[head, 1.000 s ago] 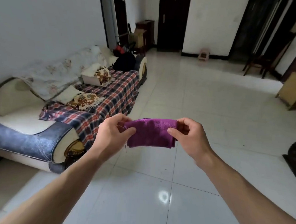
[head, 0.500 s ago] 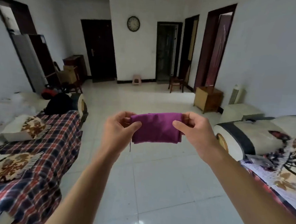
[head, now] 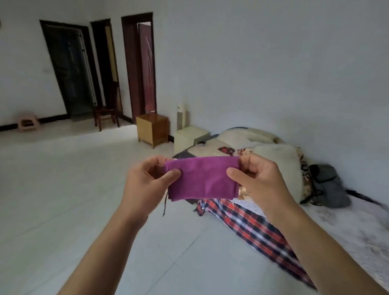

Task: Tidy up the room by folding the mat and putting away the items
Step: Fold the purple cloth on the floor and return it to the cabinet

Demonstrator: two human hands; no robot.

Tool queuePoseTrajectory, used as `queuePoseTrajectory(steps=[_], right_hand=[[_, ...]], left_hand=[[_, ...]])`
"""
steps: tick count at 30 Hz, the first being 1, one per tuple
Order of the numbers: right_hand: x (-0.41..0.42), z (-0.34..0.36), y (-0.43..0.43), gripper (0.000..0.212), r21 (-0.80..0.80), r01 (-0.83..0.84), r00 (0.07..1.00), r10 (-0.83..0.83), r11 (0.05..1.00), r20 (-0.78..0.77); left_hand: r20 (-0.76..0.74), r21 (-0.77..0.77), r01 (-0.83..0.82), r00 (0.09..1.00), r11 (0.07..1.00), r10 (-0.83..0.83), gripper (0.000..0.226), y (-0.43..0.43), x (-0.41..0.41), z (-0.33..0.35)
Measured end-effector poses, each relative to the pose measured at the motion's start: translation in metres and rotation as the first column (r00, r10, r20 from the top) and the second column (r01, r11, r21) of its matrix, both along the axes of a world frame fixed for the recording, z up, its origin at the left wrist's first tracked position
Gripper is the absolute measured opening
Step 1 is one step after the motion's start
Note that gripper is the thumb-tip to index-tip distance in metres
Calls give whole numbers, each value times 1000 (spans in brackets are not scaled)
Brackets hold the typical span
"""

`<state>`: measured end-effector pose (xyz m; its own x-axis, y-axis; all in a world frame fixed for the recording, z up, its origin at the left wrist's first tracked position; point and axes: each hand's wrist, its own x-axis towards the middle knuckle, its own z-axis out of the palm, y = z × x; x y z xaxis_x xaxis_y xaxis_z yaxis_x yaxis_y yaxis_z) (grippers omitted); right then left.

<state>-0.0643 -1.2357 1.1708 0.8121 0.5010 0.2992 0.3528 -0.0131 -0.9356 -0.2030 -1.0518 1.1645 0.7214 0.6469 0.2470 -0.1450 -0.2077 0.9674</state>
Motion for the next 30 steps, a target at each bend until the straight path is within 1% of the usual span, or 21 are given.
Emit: queuePoseTrajectory(steps=[4,7,12,16,19,21,26,30], right_hand=[[32,0,-66,12,4,181,983,-181,983,-13],[58,4,-116,13,42,287,958,-287,957,-19],[104,17,-198,12,56,404,915,-404,913,-19],[141,23,-265,12,76,484,874,-485,872,-3],[162,24,-310,13,100,530,847,-532,842,-3],[172,22,-342,12,112,560,827,-562,821,-12],[190,6,-415,11,126,676,736,-675,726,-56],[203,-4,-463,11,103,766,642,-763,634,-73]], left_hand=[[-31,4,164,986,987,-163,6,-45,65,4],[-55,10,276,960,961,-275,4,-84,113,10],[-3,63,368,929,928,-369,5,-158,187,22],[10,99,433,900,896,-436,5,-221,239,29],[26,119,469,880,875,-475,11,-262,274,33],[28,143,503,859,852,-511,11,-292,298,32],[9,153,621,777,769,-630,18,-367,352,20],[-9,135,729,678,671,-735,15,-421,397,8]])
